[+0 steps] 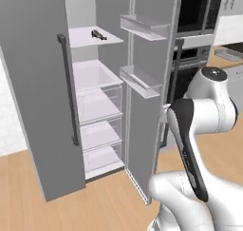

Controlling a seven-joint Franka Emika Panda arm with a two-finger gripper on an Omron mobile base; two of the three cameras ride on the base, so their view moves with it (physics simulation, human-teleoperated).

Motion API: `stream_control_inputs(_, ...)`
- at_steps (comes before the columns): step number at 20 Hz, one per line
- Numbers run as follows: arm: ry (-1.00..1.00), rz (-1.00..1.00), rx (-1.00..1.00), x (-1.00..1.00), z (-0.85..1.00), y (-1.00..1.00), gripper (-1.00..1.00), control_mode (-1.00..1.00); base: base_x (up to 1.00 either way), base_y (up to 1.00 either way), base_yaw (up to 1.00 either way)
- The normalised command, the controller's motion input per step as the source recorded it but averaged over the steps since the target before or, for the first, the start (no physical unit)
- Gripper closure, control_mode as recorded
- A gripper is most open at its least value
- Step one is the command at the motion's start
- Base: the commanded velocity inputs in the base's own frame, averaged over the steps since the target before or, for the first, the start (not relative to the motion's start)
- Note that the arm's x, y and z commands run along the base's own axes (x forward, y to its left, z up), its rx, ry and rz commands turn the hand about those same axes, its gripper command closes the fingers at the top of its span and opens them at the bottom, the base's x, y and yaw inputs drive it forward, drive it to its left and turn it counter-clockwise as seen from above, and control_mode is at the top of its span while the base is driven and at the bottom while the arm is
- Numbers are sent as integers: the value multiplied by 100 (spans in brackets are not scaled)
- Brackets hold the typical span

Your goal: Place one lemon wedge and one fish in each tupperware on the nearby counter, to pack two identical lunches.

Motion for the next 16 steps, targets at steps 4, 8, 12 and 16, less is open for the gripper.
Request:
stream_control_inputs(4, 0, 0, 0, 0, 0, 0, 100, 100, -48, -100, -31)
stream_control_inputs(8, 0, 0, 0, 0, 0, 0, 100, 100, -2, -100, -43)
stream_control_inputs(12, 0, 0, 0, 0, 0, 0, 100, 100, 59, -100, -39)
stream_control_inputs(16, 0, 0, 0, 0, 0, 0, 100, 100, 100, -75, -19)
